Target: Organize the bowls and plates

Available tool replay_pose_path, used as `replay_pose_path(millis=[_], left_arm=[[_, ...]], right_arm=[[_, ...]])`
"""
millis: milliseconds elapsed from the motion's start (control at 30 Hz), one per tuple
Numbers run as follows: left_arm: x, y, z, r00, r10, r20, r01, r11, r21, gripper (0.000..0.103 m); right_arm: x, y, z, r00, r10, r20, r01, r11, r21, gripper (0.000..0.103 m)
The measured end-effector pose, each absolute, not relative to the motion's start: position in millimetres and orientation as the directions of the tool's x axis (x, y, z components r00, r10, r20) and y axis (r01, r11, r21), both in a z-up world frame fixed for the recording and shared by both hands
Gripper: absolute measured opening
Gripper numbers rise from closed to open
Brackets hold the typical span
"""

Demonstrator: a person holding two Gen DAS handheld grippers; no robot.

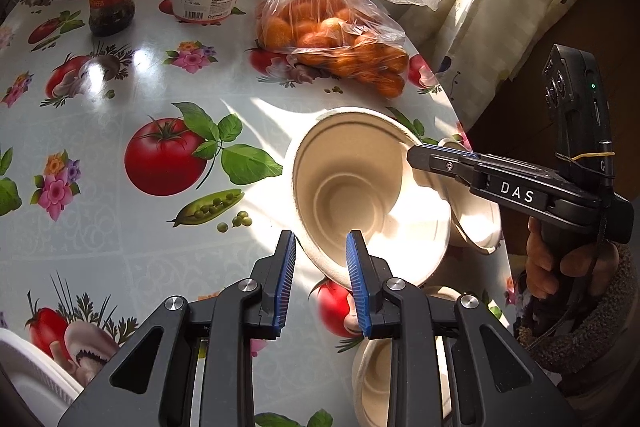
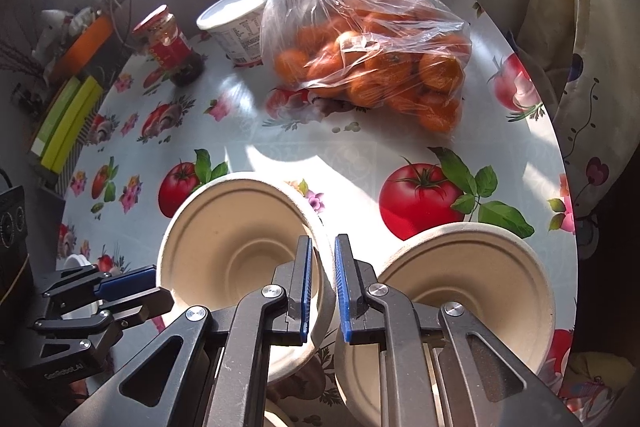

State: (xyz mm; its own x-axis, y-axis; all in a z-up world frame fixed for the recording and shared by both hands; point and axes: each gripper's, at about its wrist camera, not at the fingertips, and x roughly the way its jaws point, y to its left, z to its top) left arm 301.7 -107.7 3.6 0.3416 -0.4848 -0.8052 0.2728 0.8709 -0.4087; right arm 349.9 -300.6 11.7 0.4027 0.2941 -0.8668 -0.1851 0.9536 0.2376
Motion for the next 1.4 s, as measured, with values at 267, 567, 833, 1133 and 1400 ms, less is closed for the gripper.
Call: replay_pose_path(millis=[267, 567, 833, 1133, 1400], left_arm=[[298, -107, 12, 0.369, -0.455, -0.811, 0.277, 0.886, -0.371, 0.027], [296, -107, 17, 0.385, -0.441, -0.811, 0.279, 0.893, -0.354, 0.027], [290, -106, 26, 0.403, -0.432, -0.807, 0.285, 0.897, -0.338, 0.027], [277, -106, 41, 0.418, -0.44, -0.795, 0.3, 0.893, -0.337, 0.027], [260, -110, 51, 0.425, -0.453, -0.784, 0.32, 0.885, -0.338, 0.027]], right_arm=[[344, -298, 21, 0.417, 0.301, -0.857, -0.193, 0.951, 0.24, 0.012], [341, -297, 24, 0.418, 0.304, -0.856, -0.193, 0.951, 0.243, 0.012], [334, -297, 30, 0.428, 0.315, -0.847, -0.195, 0.947, 0.254, 0.012], [314, -300, 45, 0.44, 0.329, -0.836, -0.193, 0.943, 0.27, 0.012], [292, -307, 53, 0.452, 0.345, -0.823, -0.191, 0.938, 0.289, 0.012]])
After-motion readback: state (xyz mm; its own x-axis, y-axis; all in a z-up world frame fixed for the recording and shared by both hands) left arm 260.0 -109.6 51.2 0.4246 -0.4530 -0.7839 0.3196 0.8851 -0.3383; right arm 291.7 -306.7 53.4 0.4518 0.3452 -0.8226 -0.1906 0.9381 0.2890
